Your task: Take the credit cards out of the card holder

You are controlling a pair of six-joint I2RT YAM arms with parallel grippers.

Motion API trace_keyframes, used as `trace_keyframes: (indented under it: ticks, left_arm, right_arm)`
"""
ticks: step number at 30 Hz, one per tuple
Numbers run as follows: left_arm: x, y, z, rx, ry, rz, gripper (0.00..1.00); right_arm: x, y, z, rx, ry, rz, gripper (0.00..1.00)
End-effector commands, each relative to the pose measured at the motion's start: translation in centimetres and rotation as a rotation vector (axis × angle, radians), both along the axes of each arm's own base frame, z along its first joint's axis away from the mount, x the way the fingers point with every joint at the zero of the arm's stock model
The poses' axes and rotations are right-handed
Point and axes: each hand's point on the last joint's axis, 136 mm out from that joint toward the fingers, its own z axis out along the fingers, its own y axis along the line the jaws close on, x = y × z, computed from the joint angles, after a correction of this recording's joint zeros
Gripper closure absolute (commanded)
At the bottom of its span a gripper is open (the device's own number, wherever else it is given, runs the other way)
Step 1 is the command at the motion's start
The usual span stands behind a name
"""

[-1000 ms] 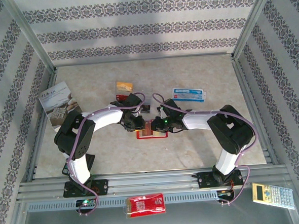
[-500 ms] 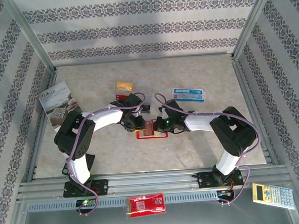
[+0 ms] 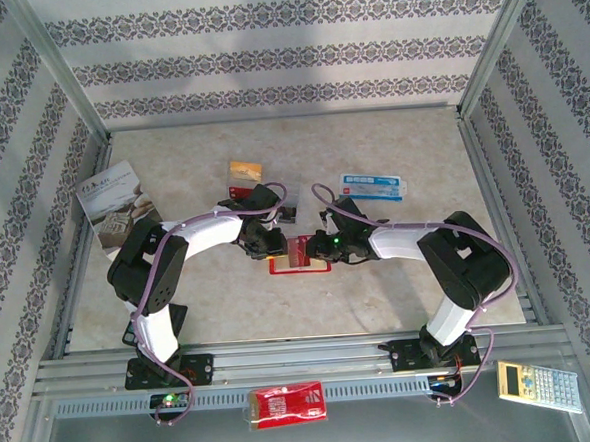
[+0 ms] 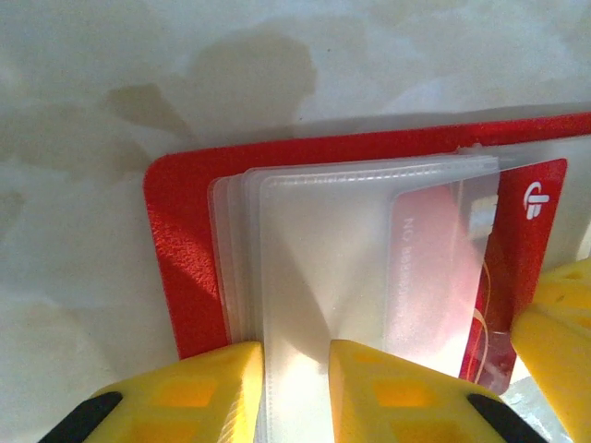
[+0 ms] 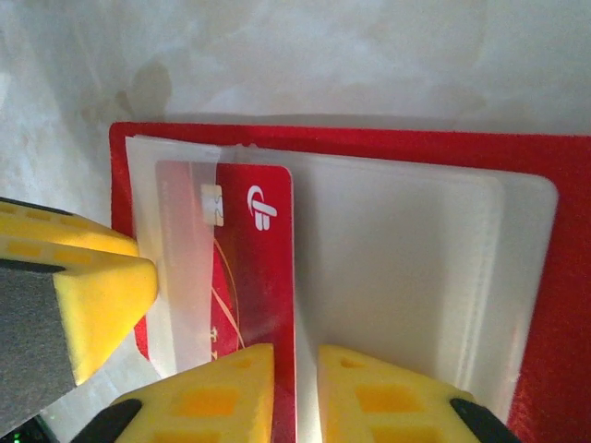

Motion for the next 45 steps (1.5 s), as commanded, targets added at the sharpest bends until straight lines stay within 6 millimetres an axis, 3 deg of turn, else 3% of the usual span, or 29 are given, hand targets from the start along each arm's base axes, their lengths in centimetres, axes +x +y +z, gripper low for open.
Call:
trace_keyframes:
  ticks: [1, 11, 15, 20, 26, 30, 36, 41, 45]
  left_arm:
    - [-2.0, 2.8, -3.5, 0.128, 0.106, 0.017, 0.74]
    - [-2.3, 3.1, -4.1, 0.147, 0.122, 0.014, 0.76]
    - [-2.3, 3.2, -4.0, 0.147, 0.117, 0.017, 0.76]
    - [-2.0, 3.2, -3.5, 0.145, 0.095, 0.025, 0.74]
    - [-1.8, 3.5, -2.8, 0.150, 0.068, 0.037, 0.68]
    - [-1.1, 3.4, -1.3, 0.130, 0.016, 0.059, 0.64]
    - [0.8, 3.9, 3.9, 0.086, -0.154, 0.137, 0.54]
    - [2.1, 5.4, 7.5, 0.041, -0.257, 0.207, 0.45]
    - [2.7, 7.2, 9.4, 0.014, -0.300, 0.250, 0.38]
  right_arm:
    - [0.3, 0.8, 0.2, 0.021, -0.003, 0.017, 0.76]
    - [0.4, 1.7, 0.5, 0.064, -0.006, 0.037, 0.76]
    - [0.4, 1.7, 0.3, 0.061, -0.003, 0.030, 0.85]
    - [0.7, -0.2, -0.2, 0.012, -0.019, -0.036, 0.96]
    - [0.8, -2.8, 0.1, -0.029, -0.075, -0.099, 0.99]
    - [1.2, -3.4, 1.7, -0.029, -0.140, -0.094, 1.00]
    - [2.6, -4.3, 5.8, -0.027, -0.310, -0.094, 1.00]
    - [3.9, -5.5, 9.8, -0.056, -0.481, -0.103, 1.00]
    - [4.8, -5.4, 12.5, -0.082, -0.589, -0.059, 1.00]
